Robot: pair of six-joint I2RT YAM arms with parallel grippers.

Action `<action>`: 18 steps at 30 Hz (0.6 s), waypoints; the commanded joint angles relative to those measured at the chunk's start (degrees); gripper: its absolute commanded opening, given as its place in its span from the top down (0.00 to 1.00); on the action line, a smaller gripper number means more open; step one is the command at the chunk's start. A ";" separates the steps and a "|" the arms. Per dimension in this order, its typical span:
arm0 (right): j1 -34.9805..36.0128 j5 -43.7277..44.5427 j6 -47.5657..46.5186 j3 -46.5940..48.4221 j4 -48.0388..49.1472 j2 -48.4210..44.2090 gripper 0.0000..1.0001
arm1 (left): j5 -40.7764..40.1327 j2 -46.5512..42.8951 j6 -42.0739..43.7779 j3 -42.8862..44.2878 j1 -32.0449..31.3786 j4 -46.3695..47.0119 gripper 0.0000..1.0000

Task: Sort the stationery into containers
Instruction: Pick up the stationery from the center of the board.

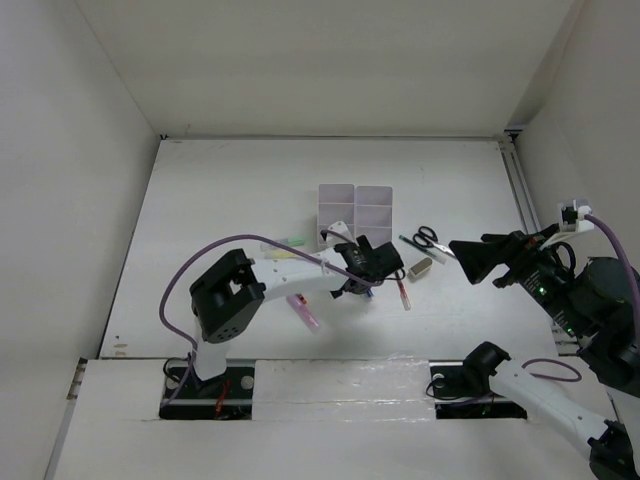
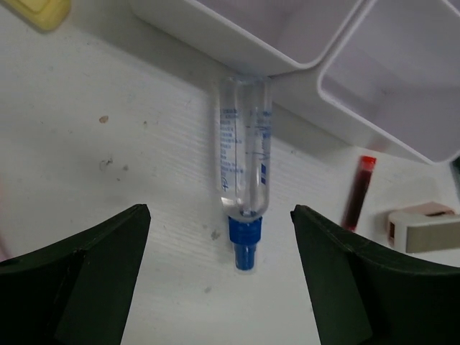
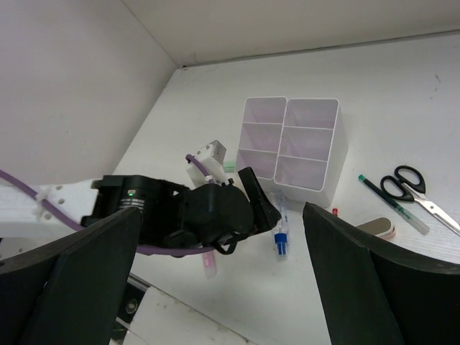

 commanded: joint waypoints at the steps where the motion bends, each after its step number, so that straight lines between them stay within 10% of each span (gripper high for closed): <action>1: -0.52 -0.88 0.28 0.13 2.84 0.35 0.00 | -5.29 1.19 -6.44 -0.05 1.33 -0.92 0.23; 18: -0.52 -0.88 0.28 0.13 2.84 -0.18 0.00 | -6.61 7.43 -2.57 3.02 3.71 0.41 0.27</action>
